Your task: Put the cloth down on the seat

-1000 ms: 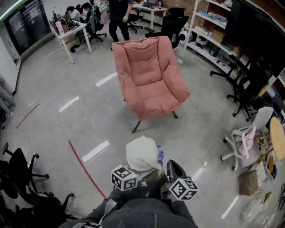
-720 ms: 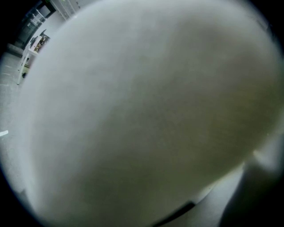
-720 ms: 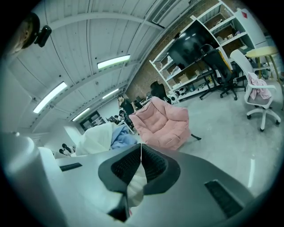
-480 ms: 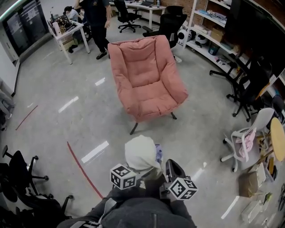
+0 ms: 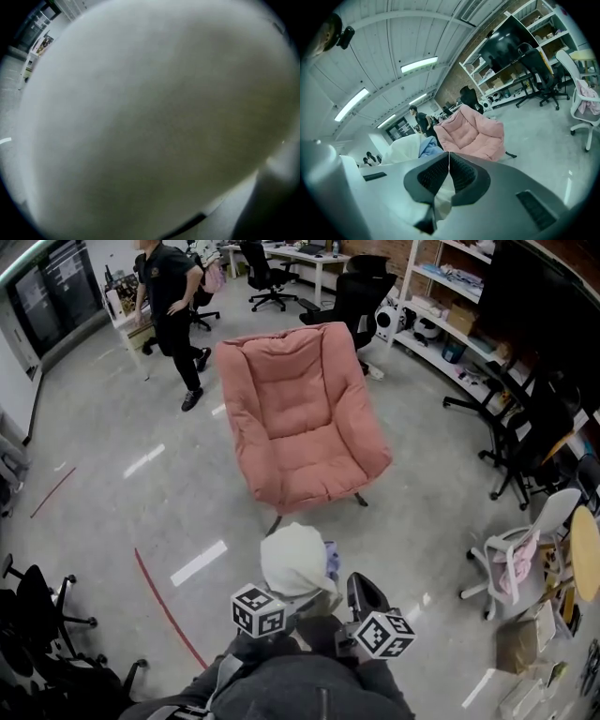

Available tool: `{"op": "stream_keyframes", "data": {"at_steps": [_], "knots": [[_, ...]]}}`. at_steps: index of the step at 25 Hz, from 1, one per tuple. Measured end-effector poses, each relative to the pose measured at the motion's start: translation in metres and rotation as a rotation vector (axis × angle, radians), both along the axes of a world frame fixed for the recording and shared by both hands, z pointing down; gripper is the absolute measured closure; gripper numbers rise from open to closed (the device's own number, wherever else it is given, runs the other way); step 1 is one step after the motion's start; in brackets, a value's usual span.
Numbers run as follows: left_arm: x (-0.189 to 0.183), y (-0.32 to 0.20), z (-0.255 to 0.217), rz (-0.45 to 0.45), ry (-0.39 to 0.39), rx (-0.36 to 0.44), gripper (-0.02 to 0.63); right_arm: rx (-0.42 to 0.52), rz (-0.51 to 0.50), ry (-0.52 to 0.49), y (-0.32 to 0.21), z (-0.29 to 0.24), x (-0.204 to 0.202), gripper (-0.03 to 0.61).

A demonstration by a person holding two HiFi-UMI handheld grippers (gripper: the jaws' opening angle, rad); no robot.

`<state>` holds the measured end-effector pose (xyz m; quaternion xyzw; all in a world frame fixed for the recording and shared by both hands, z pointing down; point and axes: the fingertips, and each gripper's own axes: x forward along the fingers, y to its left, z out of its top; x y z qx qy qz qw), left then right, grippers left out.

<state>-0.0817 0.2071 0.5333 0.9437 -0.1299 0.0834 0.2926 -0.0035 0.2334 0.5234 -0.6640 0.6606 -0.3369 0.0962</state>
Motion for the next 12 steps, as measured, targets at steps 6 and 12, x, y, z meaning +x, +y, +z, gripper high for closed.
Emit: {"op": "stream_keyframes", "data": {"at_steps": [6, 12], "knots": [[0.039, -0.046, -0.003, -0.012, 0.002, 0.006, 0.339, 0.0, 0.0, -0.005, -0.045, -0.001, 0.042, 0.566], [0.066, -0.081, 0.002, -0.028, -0.004, -0.003, 0.339, -0.003, -0.025, -0.009, -0.083, 0.002, 0.068, 0.566]]}}
